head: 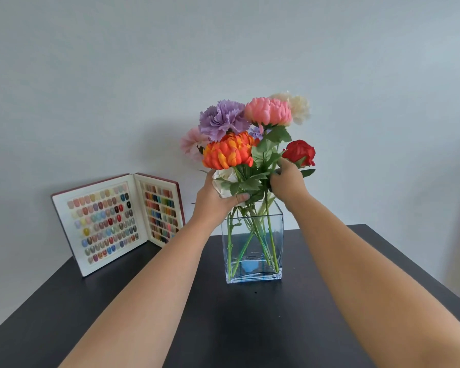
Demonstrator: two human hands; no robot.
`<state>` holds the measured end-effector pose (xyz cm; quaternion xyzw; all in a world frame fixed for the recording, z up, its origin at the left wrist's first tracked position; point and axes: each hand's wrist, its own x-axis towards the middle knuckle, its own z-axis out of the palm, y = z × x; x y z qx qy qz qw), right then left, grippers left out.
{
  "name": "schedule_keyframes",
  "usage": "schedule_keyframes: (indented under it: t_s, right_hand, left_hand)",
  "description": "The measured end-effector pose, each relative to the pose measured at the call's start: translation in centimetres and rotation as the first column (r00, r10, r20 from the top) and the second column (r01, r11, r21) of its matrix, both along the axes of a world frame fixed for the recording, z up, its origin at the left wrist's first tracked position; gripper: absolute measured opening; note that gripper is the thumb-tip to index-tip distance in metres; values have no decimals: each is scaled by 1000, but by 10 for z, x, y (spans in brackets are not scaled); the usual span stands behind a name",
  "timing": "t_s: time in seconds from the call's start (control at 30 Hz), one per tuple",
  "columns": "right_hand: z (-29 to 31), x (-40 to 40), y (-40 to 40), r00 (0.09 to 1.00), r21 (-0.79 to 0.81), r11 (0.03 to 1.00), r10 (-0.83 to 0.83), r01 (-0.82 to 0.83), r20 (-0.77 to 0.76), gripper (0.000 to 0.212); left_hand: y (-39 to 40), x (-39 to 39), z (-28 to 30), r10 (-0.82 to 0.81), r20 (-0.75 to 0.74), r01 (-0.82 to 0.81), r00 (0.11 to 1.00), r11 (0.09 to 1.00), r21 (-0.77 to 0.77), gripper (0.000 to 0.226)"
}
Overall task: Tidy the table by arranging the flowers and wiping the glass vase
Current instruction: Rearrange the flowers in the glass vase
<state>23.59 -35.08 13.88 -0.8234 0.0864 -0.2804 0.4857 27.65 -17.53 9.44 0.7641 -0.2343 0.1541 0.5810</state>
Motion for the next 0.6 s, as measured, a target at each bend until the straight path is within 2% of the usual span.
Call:
schedule_keyframes:
  t_s: [0.1,0.17,0.37,0.5,0.6]
  right_hand:
    - [4,3,2,991,-70,997,26,-35,-129,56]
    - [2,2,3,987,-83,995,48,-61,-152,58]
    - [37,-5,-10,999,-84,996,-2,5,36,28]
    - [63,-14,-16,998,-151,988,33,-26,44,38]
    - [52,-9,-15,999,-186,982,37,-43,-33,25]
  left_hand:
    - [1,1,1,10,-8,-10,1000,1000,11,88]
    - [0,-1,4,43,24,-43,999,998,34,83]
    - [4,3,6,36,51,-40,998,995,87,75]
    - [1,6,8,31,52,-34,998,998,53,70]
    - [-2,5,7,28,62,-31,998,998,50,75]
